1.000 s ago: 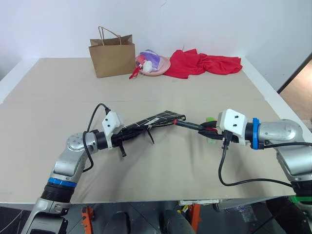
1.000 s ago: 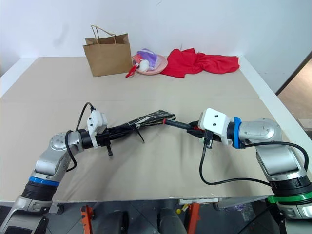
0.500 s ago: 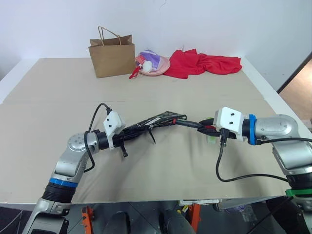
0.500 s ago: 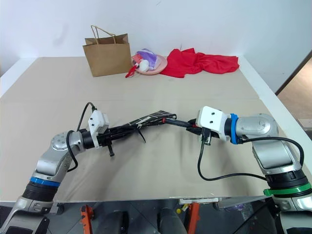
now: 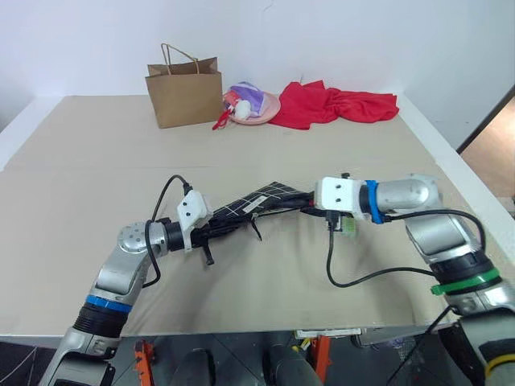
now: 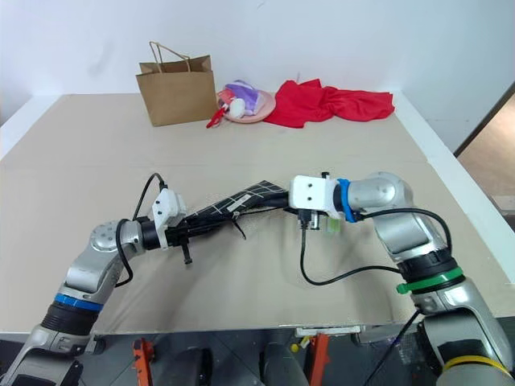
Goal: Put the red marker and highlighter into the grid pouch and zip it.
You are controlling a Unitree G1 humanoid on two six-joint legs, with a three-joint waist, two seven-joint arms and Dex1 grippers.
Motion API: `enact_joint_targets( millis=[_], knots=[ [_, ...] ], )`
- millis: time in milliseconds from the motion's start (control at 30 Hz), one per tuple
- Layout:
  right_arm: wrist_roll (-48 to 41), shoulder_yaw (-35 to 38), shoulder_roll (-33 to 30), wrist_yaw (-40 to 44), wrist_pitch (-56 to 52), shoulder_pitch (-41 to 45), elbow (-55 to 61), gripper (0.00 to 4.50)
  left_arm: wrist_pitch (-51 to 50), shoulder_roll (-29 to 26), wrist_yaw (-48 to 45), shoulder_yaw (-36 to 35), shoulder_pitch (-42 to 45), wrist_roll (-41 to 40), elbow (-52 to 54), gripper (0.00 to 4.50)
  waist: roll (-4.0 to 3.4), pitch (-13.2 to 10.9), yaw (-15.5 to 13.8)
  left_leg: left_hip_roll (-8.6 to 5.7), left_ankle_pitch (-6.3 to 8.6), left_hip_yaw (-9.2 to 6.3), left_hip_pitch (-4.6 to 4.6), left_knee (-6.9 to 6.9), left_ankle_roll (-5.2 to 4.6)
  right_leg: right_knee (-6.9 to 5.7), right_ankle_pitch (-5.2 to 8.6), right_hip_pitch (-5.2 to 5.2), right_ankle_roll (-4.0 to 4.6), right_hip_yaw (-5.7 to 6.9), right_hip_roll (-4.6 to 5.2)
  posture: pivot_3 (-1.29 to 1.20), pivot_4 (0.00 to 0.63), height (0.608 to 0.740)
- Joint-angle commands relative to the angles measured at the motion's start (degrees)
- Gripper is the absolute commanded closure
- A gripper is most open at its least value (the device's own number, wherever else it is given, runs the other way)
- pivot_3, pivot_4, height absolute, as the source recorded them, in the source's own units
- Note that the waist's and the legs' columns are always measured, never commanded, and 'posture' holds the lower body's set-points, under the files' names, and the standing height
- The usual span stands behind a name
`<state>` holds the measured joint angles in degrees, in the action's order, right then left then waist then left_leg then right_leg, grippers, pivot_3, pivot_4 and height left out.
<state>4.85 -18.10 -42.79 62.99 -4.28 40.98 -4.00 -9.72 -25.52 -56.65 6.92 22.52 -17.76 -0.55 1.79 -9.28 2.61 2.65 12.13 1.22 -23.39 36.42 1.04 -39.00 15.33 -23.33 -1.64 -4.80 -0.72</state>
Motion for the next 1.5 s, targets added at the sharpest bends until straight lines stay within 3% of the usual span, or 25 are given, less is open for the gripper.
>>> enact_joint_targets(
  millis=[33,267,533,567,800,1067,1333,1500],
  knots=[
    [-0.25,-1.65,2.77,1.87,1.53,2.28,2.23,3.88,2.12,0.41,-0.30,-0.10,0.35,0.05,0.71,4.50,0.00,0.00,-0.04,0.00,0.00,-0.02,-0.01,0.00,0.00,0.00,-0.03,0.00,0.09,0.02,0.00,0.00,0.150,0.740],
    [-0.92,-2.65,5.79,4.05,1.22,2.12,4.35,3.88,4.16,0.59,-0.63,-0.18,-0.12,0.37,-0.88,4.50,0.00,0.00,-0.10,-0.04,0.00,-0.08,-0.06,0.02,0.00,0.00,-0.06,0.01,0.16,0.07,0.06,0.00,0.150,0.740],
    [0.49,0.03,5.46,1.03,2.10,2.13,2.21,0.20,5.21,0.73,-0.81,0.02,-0.84,0.23,-1.08,4.50,0.00,0.00,-0.10,0.00,0.00,-0.11,-0.03,0.03,0.00,-0.03,-0.11,0.01,0.24,0.11,0.00,0.00,0.150,0.740],
    [0.55,0.47,5.21,0.51,2.11,2.42,1.77,0.10,5.21,0.75,-0.80,0.04,-0.77,0.20,-1.14,4.50,0.00,0.00,-0.10,0.00,0.00,-0.11,-0.03,0.03,0.00,-0.03,-0.11,0.01,0.24,0.11,0.00,0.00,0.150,0.740],
    [-10.39,11.60,0.89,2.55,-8.06,2.05,5.07,0.10,4.79,0.75,-0.57,-0.25,-0.85,-0.20,-0.71,4.50,0.00,0.00,-0.12,-0.03,0.00,-0.10,-0.05,0.03,0.00,-0.02,-0.10,0.02,0.23,0.10,0.04,0.00,0.150,0.740],
    [-19.55,27.63,-5.29,-2.79,-20.56,-9.06,6.79,0.10,4.96,0.52,-0.36,-0.79,-1.76,-0.45,-0.84,4.50,0.00,0.00,-0.18,-0.03,0.01,-0.18,-0.05,0.00,-0.01,-0.01,-0.06,0.06,0.24,0.15,0.03,0.00,0.150,0.740],
    [-22.73,30.24,0.81,-18.85,-44.08,-17.29,15.06,0.10,2.62,1.55,1.55,-2.59,-2.28,-2.85,0.02,4.50,-0.02,0.01,0.07,0.04,-0.01,-0.12,0.04,0.02,-0.01,-0.06,0.03,0.06,-0.02,0.07,-0.06,0.00,0.150,0.740],
    [-20.41,27.95,7.74,-29.25,-51.01,-20.75,18.41,0.10,-1.30,2.23,2.91,-3.41,-1.15,-5.31,1.56,4.50,-0.03,0.01,0.04,0.03,-0.01,-0.17,0.01,0.02,0.00,-0.07,0.07,0.06,-0.08,0.08,-0.07,0.00,0.150,0.740]
  ],
)
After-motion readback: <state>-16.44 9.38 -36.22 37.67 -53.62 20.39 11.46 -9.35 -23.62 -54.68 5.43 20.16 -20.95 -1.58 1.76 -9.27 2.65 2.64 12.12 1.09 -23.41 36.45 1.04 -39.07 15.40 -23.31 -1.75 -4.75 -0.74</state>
